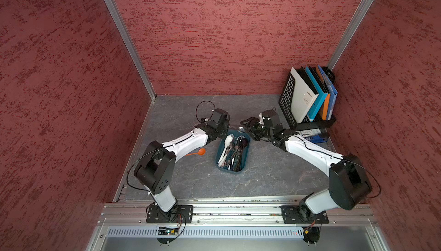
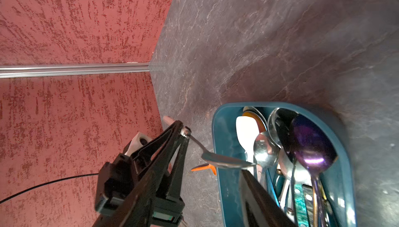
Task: Put the spoon into the storage box
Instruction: Place the spoon in the storage box.
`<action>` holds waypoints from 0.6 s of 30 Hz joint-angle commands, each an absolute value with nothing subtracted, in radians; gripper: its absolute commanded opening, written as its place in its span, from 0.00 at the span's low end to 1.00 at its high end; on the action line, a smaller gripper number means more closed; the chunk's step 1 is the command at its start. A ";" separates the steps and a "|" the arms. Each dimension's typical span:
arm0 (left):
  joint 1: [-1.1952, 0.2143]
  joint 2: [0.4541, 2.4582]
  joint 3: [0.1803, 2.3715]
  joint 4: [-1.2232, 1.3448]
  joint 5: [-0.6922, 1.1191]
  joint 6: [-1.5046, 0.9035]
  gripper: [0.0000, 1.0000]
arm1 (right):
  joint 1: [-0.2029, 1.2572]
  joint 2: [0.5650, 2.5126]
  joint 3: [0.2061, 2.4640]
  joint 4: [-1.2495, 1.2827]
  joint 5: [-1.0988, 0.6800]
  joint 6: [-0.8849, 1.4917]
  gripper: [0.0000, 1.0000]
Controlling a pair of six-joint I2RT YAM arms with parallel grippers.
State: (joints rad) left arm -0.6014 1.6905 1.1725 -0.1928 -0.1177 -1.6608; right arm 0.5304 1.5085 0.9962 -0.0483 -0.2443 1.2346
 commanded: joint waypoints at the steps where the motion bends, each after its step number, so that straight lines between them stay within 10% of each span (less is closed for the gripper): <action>1: -0.616 1.690 1.167 -0.131 -0.151 -1.726 0.00 | 0.573 1.463 0.958 0.027 -0.120 1.237 0.63; 18: -0.698 1.714 1.162 -0.059 -0.142 -1.840 0.00 | 0.643 1.534 0.887 0.305 0.127 1.223 0.65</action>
